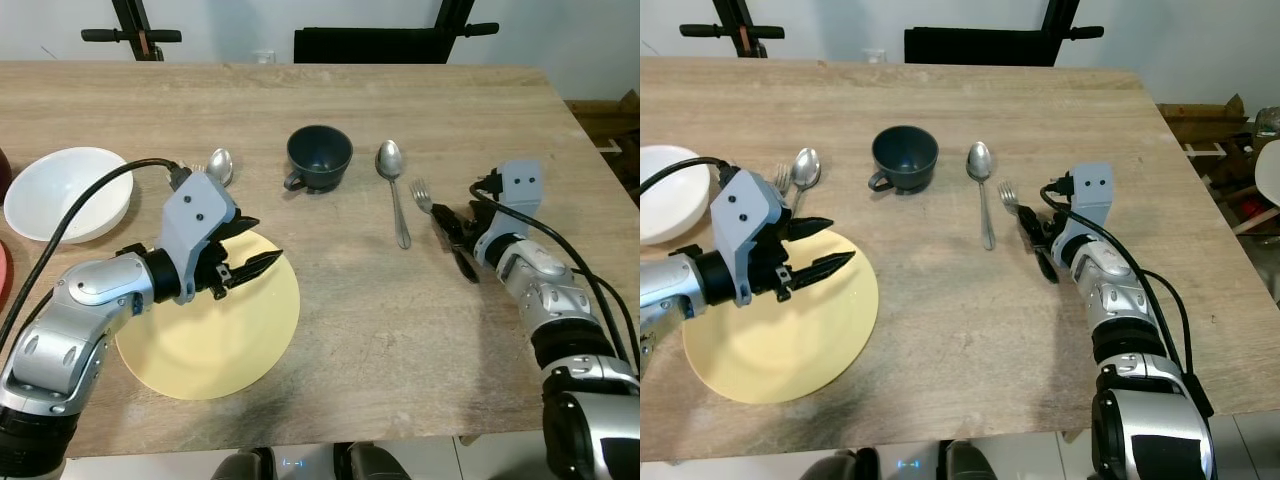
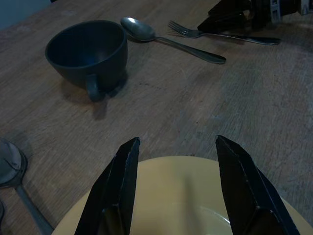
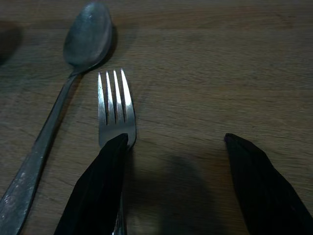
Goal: Setting the table
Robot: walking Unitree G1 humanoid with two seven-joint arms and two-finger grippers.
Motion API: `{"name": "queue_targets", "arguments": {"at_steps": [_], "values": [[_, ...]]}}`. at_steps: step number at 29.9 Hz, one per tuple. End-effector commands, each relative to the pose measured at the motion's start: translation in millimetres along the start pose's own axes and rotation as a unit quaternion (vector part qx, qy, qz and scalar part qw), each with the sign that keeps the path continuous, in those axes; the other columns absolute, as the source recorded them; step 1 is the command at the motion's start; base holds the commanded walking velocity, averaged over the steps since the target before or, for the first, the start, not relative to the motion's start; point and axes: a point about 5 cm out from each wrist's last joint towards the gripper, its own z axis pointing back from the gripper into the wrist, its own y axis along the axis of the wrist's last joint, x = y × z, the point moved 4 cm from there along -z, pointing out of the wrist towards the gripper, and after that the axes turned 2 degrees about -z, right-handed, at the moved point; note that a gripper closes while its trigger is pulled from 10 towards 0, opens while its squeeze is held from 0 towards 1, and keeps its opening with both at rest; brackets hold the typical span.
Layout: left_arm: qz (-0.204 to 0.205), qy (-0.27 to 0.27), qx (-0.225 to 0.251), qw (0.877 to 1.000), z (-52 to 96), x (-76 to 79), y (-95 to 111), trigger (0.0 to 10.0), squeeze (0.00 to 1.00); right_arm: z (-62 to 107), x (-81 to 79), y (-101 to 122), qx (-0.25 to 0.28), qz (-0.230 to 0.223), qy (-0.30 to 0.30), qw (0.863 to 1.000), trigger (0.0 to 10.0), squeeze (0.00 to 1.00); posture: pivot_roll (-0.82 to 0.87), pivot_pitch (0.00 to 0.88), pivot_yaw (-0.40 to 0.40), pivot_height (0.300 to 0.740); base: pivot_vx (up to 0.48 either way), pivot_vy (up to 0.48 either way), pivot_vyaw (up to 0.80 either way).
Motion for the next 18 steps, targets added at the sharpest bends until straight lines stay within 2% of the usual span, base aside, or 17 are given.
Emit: {"name": "queue_targets", "arguments": {"at_steps": [1, 8, 18], "values": [[0.003, -0.009, -0.004, 1.0, -0.8, 2.6, -3, 10.0, 0.0, 2.8, -1.1, -13, -0.023, 0.002, 0.008, 1.0, 10.0, 0.0, 0.01, 0.131, 0.082, 0.74, 0.0, 0.0, 0.0], [0.003, -0.01, -0.001, 1.0, -3.6, 2.8, -3, 10.0, 0.0, 4.7, 2.3, -2, -0.001, -0.023, 0.021, 1.0, 10.0, 0.0, 0.0, 0.121, 0.083, 0.74, 0.0, 0.0, 0.0], [0.003, -0.013, 0.001, 1.0, -5.4, 3.5, -3, 10.0, 0.0, 11.8, 1.4, -8, -0.007, -0.007, 0.044, 0.999, 10.0, 0.0, 0.0, 0.119, 0.085, 0.74, 0.0, 0.0, 0.0]]}}
